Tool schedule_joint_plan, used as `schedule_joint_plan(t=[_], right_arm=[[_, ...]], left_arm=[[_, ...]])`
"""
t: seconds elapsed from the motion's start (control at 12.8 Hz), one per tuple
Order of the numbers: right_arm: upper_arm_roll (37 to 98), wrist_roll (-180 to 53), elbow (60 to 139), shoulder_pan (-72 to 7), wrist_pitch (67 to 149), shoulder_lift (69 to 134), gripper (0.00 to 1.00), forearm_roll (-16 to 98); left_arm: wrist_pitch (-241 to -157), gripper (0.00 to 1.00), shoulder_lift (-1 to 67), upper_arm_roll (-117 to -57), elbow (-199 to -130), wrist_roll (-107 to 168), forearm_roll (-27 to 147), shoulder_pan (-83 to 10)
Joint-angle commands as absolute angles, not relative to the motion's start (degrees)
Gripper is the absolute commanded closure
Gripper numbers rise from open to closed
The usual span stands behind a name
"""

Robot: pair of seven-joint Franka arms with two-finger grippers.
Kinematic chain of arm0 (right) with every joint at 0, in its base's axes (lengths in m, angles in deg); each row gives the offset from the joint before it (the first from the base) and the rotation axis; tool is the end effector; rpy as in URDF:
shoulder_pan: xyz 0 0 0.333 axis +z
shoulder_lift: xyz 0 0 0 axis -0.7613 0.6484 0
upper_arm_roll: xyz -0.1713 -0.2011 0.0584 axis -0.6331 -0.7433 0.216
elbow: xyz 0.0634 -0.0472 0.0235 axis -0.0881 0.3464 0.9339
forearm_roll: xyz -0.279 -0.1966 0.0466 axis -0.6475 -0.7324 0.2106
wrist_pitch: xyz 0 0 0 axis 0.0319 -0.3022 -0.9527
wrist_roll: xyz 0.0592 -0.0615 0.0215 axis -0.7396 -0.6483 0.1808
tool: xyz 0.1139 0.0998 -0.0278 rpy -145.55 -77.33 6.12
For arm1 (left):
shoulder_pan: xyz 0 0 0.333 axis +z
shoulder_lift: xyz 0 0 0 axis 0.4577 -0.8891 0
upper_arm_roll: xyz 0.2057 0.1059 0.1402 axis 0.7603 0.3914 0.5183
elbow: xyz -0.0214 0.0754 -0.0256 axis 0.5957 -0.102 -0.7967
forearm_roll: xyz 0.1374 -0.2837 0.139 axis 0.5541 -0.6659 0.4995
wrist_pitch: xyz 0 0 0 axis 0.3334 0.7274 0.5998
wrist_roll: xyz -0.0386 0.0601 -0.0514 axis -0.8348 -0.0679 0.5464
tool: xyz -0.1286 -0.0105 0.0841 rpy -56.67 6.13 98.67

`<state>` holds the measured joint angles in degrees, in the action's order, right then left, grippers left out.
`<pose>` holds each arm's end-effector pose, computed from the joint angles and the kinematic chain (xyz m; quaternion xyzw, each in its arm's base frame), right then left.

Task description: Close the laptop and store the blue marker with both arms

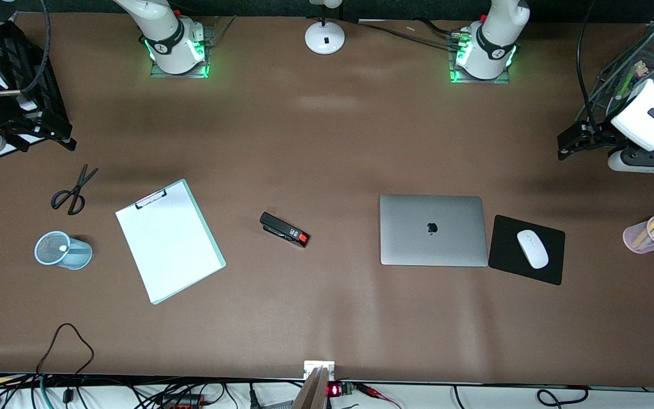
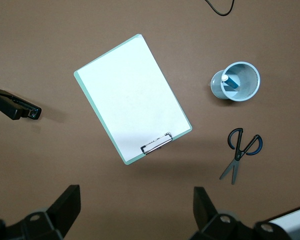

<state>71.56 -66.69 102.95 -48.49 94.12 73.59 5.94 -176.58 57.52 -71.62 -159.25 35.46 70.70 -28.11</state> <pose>0.5037 0.0003 0.4959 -0.9994 -0.0088 -0.0311 0.0150 0.5150 -0.0305 0.4981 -0.9997 0.0213 0.0033 0.0117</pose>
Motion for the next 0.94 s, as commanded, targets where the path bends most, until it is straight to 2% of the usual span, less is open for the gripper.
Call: schedule_joint_plan(t=[0.0, 0.86], right_arm=[[71.72, -67.58, 101.63, -46.86, 93.29, 74.10, 0.00, 5.38], [71.63, -67.68, 101.63, -46.15, 91.70, 74.10, 0.00, 4.94]], left_arm=[[-177.06, 0.00, 58.34, -71.51, -159.94, 36.85, 70.79, -28.03], [-176.71, 0.00, 58.34, -71.60, -159.94, 36.76, 70.79, -27.94]])
